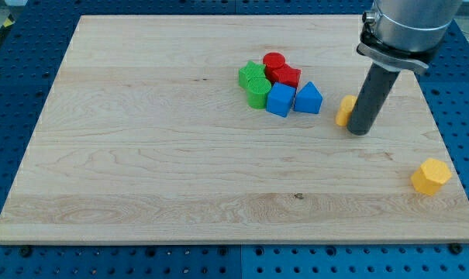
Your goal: Place the yellow heart towards the bottom right of the red star
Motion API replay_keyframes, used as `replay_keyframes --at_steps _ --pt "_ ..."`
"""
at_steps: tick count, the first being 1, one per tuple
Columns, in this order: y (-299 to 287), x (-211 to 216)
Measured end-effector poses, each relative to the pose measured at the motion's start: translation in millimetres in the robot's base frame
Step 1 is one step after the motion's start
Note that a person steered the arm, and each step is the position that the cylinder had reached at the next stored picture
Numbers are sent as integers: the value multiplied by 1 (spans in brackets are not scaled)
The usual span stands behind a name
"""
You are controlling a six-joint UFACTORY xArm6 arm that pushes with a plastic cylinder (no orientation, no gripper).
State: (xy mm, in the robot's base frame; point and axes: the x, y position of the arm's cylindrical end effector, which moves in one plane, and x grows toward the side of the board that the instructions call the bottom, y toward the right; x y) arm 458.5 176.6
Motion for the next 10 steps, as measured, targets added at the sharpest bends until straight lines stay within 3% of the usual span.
replay_keyframes --at_steps 1,3,4,6,8,9,10 --pt "0 -16" --pt "22 -4" --pt "26 -24" --pt "-1 -38" --pt "29 -33" --pt "33 -63" --pt "28 -66"
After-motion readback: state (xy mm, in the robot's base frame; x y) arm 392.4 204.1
